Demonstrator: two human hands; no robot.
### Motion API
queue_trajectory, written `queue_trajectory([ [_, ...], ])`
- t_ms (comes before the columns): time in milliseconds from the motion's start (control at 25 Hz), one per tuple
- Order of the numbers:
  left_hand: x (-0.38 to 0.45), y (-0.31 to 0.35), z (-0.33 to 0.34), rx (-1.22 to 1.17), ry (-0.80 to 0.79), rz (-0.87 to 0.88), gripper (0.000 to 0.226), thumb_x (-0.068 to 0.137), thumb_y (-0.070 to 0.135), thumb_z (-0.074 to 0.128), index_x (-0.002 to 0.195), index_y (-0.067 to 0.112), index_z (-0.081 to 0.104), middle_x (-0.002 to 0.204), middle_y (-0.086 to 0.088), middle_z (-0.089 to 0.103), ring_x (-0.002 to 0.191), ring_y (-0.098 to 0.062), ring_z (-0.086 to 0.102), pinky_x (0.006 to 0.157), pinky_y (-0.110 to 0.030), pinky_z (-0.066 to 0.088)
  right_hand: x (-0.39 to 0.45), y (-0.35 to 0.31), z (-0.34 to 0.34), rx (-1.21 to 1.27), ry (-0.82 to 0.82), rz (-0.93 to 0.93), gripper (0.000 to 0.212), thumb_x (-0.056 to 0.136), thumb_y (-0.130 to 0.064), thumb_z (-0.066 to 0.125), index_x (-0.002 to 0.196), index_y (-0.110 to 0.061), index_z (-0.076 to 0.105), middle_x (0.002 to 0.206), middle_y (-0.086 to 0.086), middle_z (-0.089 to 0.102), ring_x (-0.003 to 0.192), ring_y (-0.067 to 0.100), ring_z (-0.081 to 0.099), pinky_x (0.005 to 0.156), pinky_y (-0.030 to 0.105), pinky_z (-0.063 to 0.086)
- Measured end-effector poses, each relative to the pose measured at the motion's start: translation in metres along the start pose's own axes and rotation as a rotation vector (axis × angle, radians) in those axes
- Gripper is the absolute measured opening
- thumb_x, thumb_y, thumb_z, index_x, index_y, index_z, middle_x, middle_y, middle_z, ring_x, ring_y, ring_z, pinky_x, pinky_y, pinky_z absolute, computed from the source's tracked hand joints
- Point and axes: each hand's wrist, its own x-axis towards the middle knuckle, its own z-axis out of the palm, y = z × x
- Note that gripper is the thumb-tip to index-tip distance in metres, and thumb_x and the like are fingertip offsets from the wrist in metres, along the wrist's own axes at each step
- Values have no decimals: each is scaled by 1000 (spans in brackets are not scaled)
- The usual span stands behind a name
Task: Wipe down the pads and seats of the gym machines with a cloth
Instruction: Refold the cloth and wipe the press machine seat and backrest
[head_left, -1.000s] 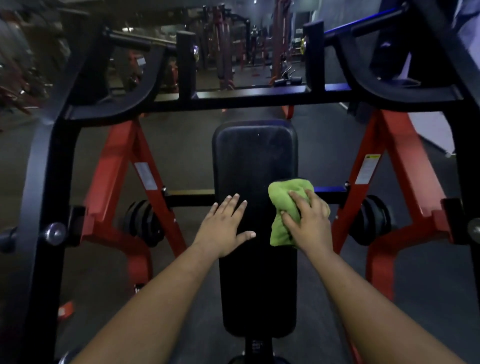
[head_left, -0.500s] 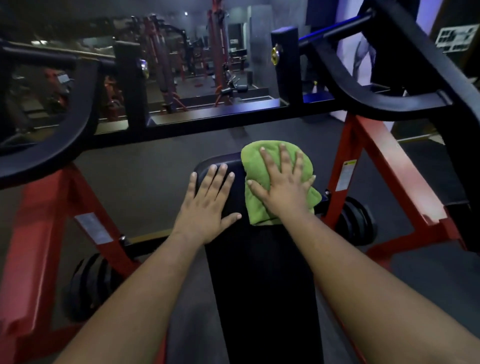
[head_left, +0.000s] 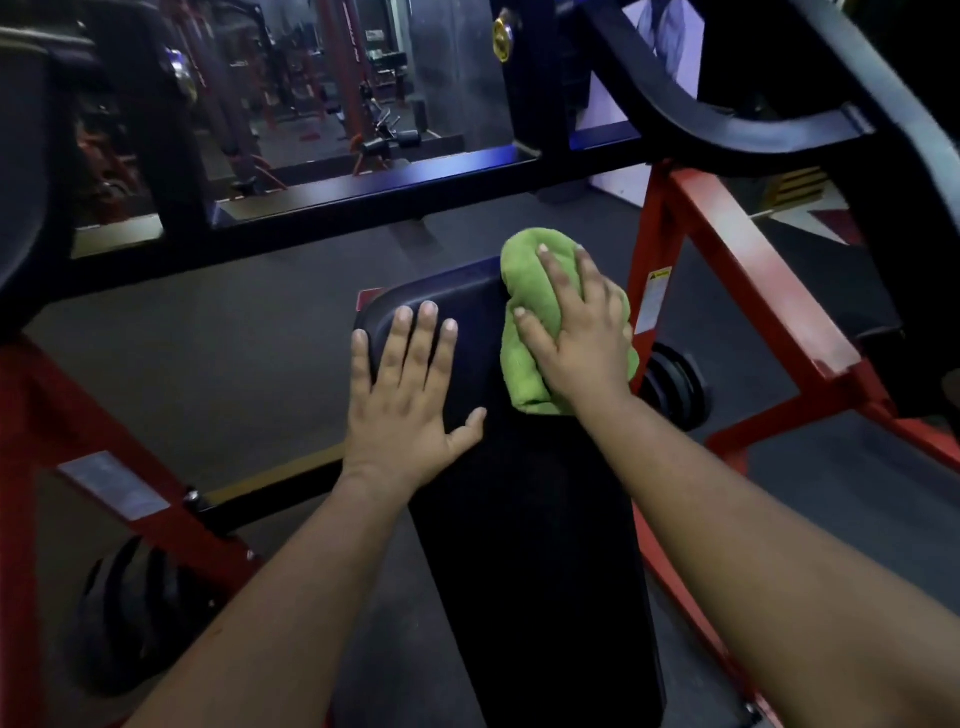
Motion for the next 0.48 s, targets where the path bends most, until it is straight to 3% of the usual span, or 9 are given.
queue_trajectory([
  [80,0,-2,-1,9,-8,12,98,88,67,47,162,12,13,169,-11,6,157,-29,4,123,-62,5,-24,9,5,34,3,16,68,92,-68,43,154,-53,20,167,-7,14,149,30,20,105,63,37],
  [200,1,0,-4,40,-58,26,97,91,69,37,162,11,6,170,-12,-2,156,-29,-5,123,-61,-2,-103,40,22,75,3,198,70,92,-68,40,156,-50,18,167,-5,14,151,29,17,107,67,35],
  [280,2,-1,-7,75,-96,35,96,92,71,29,162,10,0,169,-14,-8,156,-31,-10,123,-59,-6,-146,51,30,73,-37,351,72,91,-71,33,156,-50,13,167,-2,15,152,29,17,110,74,23],
  [360,5,-3,-12,139,-107,101,94,95,69,25,161,9,-2,168,-16,-11,156,-31,-11,123,-59,-9,-137,42,31,58,-68,434,73,90,-71,27,157,-48,7,167,1,16,152,30,15,112,78,9],
  [480,18,-1,-15,190,-113,364,88,98,64,33,162,11,3,169,-13,-5,157,-26,-6,122,-60,-10,-86,16,24,32,-42,394,71,95,-65,28,159,-42,7,166,4,21,150,30,23,112,77,9],
])
